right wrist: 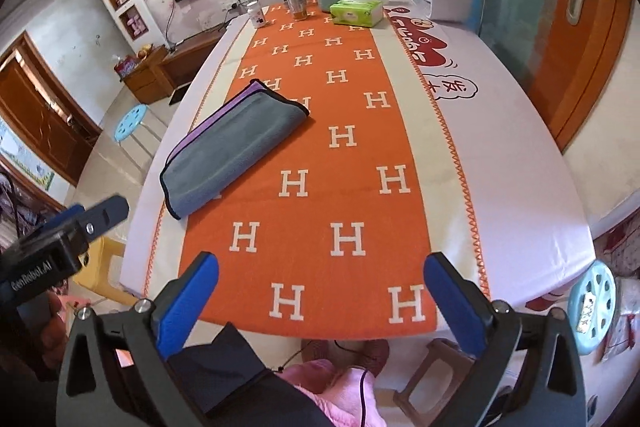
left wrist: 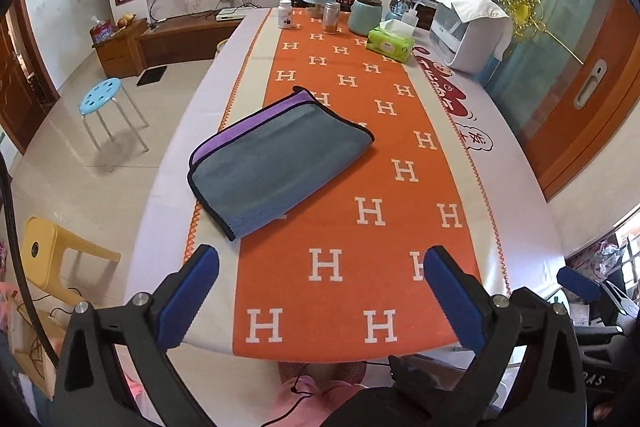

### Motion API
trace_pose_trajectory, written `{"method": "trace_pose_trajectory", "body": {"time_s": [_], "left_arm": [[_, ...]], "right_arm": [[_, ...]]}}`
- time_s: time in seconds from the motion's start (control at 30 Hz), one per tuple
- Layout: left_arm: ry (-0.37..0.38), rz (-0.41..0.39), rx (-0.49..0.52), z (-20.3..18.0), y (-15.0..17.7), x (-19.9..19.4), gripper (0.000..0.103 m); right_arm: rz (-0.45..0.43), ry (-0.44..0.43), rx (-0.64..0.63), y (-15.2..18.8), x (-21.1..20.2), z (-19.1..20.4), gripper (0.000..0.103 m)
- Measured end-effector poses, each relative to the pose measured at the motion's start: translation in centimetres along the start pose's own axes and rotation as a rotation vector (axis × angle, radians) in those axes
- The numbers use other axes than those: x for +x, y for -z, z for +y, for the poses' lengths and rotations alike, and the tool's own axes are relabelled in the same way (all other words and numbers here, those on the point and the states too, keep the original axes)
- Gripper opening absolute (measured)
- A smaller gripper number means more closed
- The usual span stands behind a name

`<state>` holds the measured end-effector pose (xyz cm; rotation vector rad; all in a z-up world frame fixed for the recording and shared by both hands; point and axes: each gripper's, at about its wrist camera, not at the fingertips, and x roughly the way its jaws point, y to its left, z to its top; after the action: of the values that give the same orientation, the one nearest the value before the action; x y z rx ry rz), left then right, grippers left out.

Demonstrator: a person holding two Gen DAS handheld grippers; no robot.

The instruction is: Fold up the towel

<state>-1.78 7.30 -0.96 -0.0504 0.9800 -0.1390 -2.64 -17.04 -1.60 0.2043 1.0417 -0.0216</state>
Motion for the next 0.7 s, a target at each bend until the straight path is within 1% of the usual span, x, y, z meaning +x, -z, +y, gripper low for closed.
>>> {"method": "trace_pose_trajectory", "body": {"time_s": [0.13,0.27,0.43,0.7], "left_arm": [[-0.033,0.017,0.008,-0.7,0.4,0.0,0.102],[-0.078,0.020,0.012,-1.0,1.0,0.1,0.102],[-0.099,-0.001,0.030,-1.5,1.4,-0.1,0.102],[-0.126,-0.043,0.032,-2.0,0.7,-0.3,0.102]], "right_arm": [[-0.005,-0.023,-0.001,0.2,-0.8,0.1,0.103],[-0.024,-0.001,-0.006,0.6,-1.4,0.3,0.103],[-0.033,-0.002,0.013,0.4,-1.2,0.0,0.103],[-0.042,-0.014,-0.008,-0.1,-0.9,0.1,0.103]]}}
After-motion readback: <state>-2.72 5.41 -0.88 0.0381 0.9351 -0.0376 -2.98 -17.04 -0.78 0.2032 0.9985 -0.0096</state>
